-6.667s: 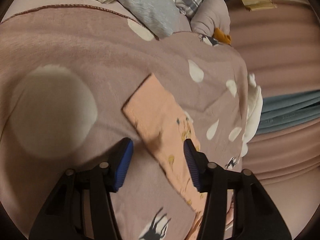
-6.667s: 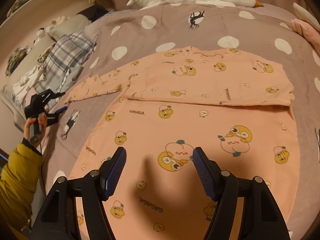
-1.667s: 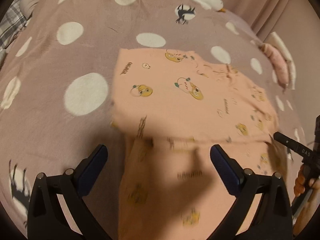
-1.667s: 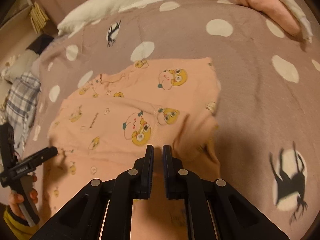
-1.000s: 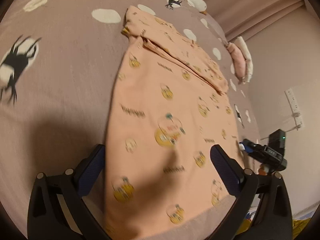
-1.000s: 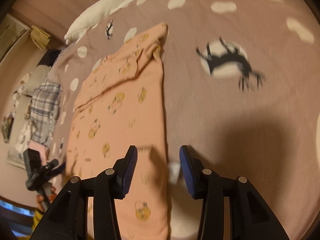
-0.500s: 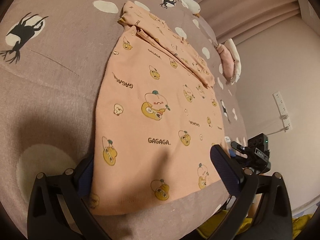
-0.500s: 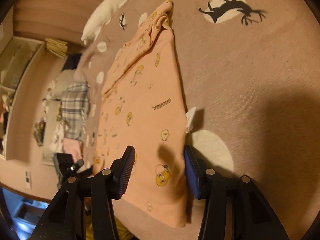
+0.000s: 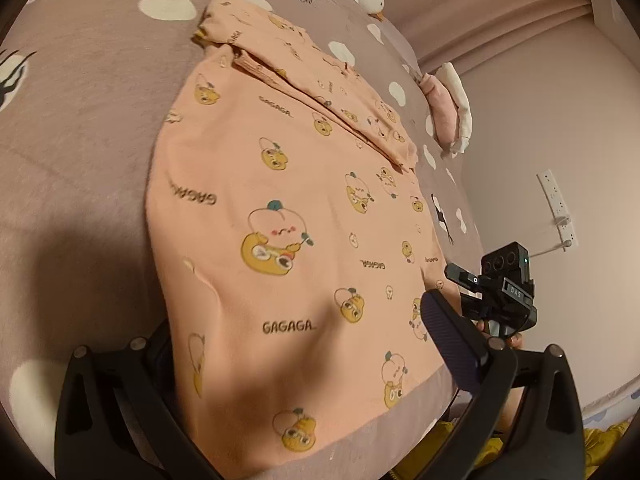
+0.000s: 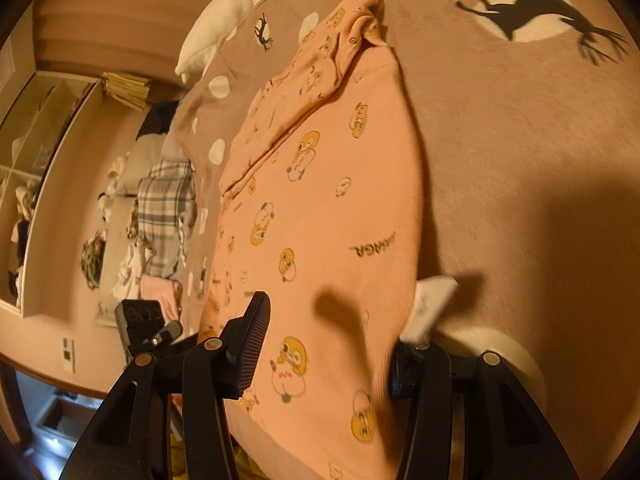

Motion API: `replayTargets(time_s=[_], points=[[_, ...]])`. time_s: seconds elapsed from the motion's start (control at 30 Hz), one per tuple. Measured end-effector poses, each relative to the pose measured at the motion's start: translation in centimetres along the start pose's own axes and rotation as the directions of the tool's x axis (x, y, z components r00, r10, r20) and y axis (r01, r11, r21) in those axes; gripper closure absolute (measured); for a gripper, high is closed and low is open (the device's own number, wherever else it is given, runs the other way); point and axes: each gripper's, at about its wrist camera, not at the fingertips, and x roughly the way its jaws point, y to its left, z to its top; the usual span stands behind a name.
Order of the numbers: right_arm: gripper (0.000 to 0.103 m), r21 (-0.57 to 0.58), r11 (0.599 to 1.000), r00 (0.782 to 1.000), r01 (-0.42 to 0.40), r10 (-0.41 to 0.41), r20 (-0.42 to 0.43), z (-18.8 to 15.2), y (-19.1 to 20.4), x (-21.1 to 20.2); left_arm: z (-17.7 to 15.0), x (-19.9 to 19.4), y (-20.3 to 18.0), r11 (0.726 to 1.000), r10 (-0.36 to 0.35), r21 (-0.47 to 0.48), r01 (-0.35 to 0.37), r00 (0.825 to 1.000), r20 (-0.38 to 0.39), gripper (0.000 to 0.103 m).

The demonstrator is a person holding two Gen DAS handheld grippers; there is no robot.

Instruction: Fold small clothes

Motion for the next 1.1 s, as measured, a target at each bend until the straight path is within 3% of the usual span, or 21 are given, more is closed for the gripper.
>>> replayTargets(time_s=[0.3,0.83,1.1], points=[[0.054,0.012,1.000,1.000,-0.015,0.015,0.001,0.4,-0.3,0.1,0.7,0.5,0.0,0.999,-0.045,-0.018,0.045,0.999,-0.002,0.001],[0.054,0.015,0.999,0.999,-0.043,0.044,-0.029,-3.1,-0.1,-1.1,-3.3,-1.1,-0.9,0.996,-0.084,-0.012,0.084,0.996,-0.003,0.001],[0.054,0.015,1.000,1.000,-0.027,0.027,-0.001,-3.9,0.3,-1.1,-3.2,-0.9,-0.8,0.997,-0.073,-0.038,0.073,0.997,0.004,0.002]])
